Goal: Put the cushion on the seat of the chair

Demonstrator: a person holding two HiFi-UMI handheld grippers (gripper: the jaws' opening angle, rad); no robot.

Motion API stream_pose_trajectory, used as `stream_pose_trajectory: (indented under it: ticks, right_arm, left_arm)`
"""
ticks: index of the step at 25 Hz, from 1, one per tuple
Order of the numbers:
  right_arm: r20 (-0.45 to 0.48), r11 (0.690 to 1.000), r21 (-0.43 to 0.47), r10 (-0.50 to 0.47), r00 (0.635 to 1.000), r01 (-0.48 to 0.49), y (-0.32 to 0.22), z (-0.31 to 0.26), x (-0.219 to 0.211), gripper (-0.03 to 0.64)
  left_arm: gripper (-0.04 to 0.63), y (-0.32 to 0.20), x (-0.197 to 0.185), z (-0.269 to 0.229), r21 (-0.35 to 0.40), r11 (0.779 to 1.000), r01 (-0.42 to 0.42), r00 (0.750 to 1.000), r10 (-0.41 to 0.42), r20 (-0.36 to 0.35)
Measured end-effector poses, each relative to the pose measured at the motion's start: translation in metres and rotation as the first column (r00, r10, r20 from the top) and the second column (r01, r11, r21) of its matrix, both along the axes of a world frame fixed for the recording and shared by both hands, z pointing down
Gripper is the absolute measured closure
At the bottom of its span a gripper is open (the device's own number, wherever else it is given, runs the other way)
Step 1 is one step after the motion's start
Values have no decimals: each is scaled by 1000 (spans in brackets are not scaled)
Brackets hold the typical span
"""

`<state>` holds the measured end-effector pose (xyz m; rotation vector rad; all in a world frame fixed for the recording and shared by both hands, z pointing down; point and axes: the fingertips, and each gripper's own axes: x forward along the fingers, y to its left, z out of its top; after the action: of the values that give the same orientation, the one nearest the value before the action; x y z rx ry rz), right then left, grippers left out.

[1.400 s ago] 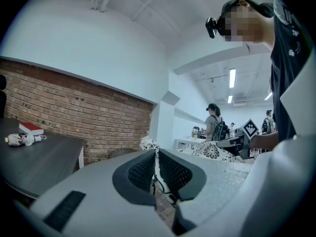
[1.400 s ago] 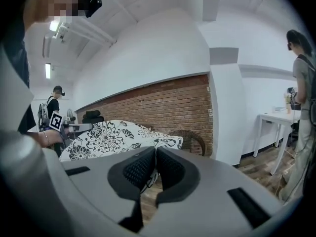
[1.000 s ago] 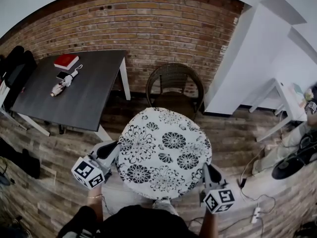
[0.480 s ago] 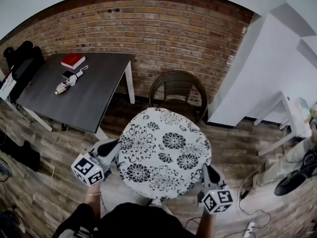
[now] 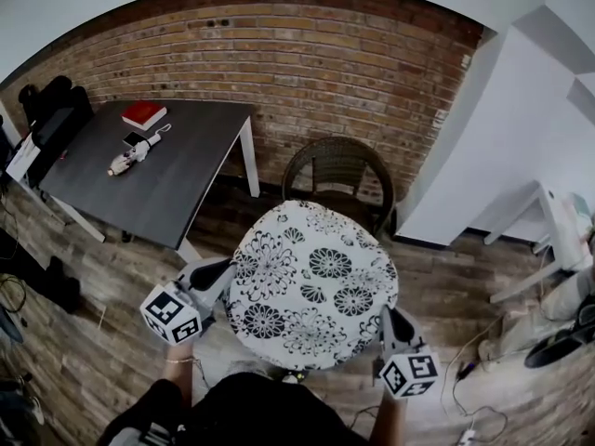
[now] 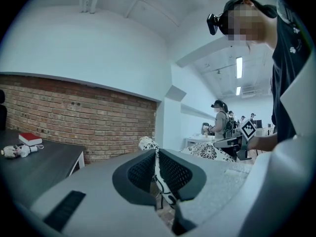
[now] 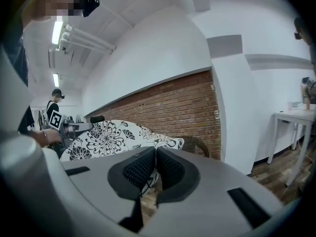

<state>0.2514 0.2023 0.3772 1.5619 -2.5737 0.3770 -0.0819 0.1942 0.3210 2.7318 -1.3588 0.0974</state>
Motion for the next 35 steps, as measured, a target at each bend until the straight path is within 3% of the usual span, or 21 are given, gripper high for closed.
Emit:
stream_pose_trajectory:
  ticks: [14, 35]
  right_arm:
    - [-8, 1000, 7, -25, 1000, 25, -19, 8, -2, 606]
    - [-50, 999, -34, 22, 999, -23, -162, 8, 17, 606]
  left_arm:
    - [575, -14, -4, 23, -22, 1000, 19, 1000, -19, -15]
    - [575, -180, 14, 43, -49, 999, -7, 999, 5, -38]
